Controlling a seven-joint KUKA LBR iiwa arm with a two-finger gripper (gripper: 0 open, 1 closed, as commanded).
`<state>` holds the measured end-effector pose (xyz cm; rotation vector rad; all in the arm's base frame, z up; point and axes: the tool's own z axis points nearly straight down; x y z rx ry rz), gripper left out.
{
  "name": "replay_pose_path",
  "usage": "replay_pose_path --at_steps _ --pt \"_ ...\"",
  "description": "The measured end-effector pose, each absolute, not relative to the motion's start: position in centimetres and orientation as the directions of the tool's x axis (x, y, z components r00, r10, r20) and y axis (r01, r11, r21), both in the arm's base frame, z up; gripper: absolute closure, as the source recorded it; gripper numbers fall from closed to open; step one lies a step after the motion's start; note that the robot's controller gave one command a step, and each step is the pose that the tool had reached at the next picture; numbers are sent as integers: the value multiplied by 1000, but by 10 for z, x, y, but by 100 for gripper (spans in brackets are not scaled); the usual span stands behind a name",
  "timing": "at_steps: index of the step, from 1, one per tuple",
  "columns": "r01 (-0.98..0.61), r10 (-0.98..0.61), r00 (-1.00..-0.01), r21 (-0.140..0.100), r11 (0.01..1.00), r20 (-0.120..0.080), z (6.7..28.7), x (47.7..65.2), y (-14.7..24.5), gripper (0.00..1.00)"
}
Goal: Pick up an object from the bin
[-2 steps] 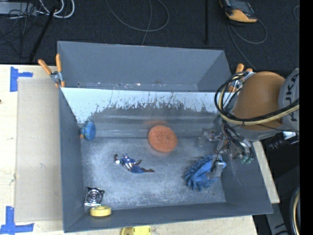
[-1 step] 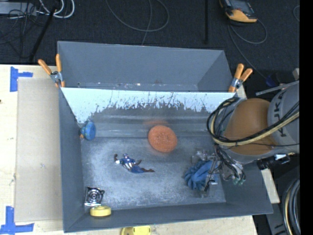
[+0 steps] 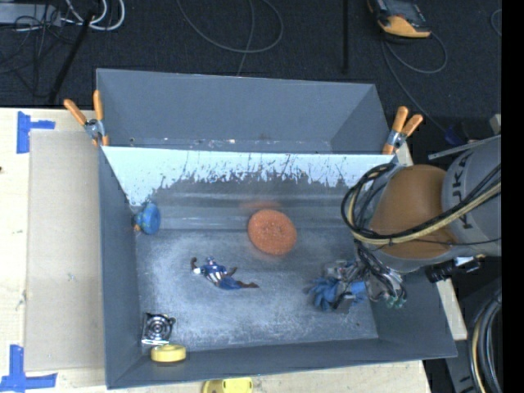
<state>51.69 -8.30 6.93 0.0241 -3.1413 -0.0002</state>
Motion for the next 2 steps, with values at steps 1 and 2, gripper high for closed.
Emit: replay_pose_path --at_steps 1,2 --pt "-17 -17 -1000 0 1000 0 69 517 -83 100" --pt "40 40 -999 0 999 -3 226 526 -80 100"
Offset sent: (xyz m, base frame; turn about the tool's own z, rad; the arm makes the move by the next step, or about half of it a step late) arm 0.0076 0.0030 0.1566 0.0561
